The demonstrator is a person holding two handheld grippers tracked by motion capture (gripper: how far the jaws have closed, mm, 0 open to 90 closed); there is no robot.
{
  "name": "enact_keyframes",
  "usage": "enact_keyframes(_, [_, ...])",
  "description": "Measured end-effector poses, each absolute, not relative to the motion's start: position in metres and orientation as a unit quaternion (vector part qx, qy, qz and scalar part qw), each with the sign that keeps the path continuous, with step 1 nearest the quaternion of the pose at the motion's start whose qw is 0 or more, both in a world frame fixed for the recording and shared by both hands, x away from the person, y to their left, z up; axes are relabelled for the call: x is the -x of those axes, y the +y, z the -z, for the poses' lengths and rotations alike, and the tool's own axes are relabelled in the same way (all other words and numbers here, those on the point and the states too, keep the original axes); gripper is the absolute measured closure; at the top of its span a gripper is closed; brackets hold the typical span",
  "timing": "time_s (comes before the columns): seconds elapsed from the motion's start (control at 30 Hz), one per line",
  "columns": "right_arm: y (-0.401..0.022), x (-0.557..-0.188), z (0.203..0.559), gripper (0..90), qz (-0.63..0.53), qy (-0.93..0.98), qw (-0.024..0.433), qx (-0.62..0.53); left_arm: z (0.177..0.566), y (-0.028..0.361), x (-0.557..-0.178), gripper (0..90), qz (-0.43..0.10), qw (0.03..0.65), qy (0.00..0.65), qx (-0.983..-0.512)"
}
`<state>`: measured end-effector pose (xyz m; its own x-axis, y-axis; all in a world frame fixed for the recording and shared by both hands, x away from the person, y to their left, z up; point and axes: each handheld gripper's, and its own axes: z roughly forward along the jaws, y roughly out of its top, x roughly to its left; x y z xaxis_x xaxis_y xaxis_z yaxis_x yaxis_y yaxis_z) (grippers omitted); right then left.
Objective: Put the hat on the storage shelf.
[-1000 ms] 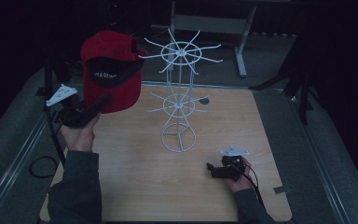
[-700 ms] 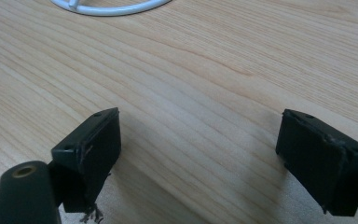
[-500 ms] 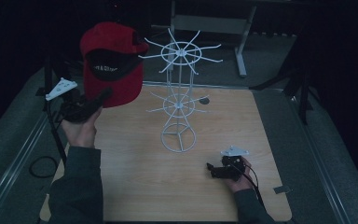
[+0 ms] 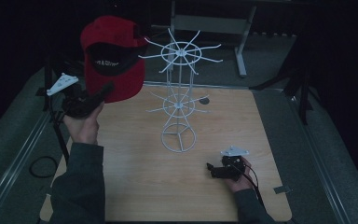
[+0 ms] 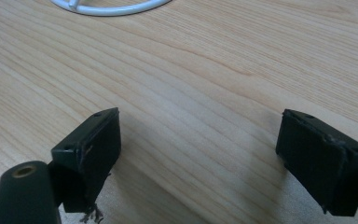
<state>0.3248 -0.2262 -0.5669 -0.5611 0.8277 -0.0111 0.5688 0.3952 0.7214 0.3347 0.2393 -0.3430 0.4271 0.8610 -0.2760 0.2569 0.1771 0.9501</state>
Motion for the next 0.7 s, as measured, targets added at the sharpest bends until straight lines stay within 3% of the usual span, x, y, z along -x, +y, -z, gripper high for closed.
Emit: enact_keyframes(0.7, [-0.226,-0.325,0.567,13.7,-0.344,0.814,0.188,-0.429,0.321,0.24,-0.337,83.8,-0.26,0.615,0.457,-0.588])
